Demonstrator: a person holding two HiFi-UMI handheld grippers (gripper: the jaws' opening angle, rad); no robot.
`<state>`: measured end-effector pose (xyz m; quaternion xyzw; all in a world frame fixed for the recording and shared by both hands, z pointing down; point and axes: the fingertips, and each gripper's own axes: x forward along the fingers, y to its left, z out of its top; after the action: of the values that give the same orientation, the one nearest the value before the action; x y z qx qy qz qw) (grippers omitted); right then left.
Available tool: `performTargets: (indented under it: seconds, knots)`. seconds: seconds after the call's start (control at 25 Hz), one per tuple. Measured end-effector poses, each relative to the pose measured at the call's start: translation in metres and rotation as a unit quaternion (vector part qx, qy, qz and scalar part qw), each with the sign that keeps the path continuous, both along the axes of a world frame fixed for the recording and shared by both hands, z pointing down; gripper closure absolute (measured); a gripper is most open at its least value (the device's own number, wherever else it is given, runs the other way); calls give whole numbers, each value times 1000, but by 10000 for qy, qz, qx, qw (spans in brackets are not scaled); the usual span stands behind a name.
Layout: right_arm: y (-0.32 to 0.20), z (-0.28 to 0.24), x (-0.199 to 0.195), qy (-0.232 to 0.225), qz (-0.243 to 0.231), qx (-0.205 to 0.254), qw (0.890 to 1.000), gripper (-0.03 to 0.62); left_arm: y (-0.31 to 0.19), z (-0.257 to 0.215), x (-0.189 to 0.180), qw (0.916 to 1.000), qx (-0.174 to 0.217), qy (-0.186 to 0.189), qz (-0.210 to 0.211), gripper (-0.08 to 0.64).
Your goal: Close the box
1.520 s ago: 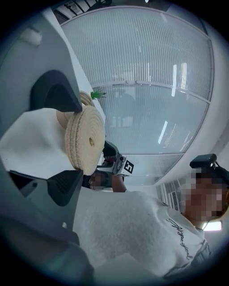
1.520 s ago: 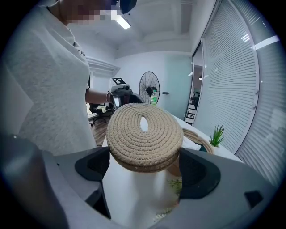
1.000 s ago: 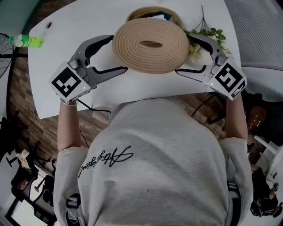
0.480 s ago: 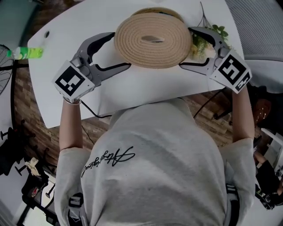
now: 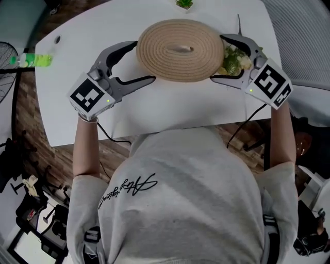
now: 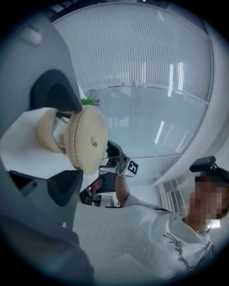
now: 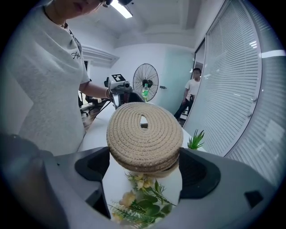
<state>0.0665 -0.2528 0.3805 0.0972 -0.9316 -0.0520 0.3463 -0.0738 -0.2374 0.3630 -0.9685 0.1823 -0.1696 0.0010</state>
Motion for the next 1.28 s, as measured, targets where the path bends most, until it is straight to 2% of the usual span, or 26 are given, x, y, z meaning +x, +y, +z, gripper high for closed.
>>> performTargets:
  seconds: [0.2,0.44,0.6,1.0,1.28]
  knots:
    - [-20,3,4,62,-263,-43,9996,106,-12,4,6,9996,-56,61,-278,160]
    - [-51,14,-12,197,-521,-135,9984,106,-34,23,-13,9984,-208,-122,-506,160]
    - [-57,25,-12,225,-605,-231,9976,106,-40,31,-12,9976,-303,-121,-612,160]
    - [-69,46,-13,400,-696,-409,9959,106,-49,51,-12,9957,-547,-233,-711,160]
    - [-67,50,-14,372,-698,-515,9955,110,-48,55,-13,9951,-702,-172,-669,160]
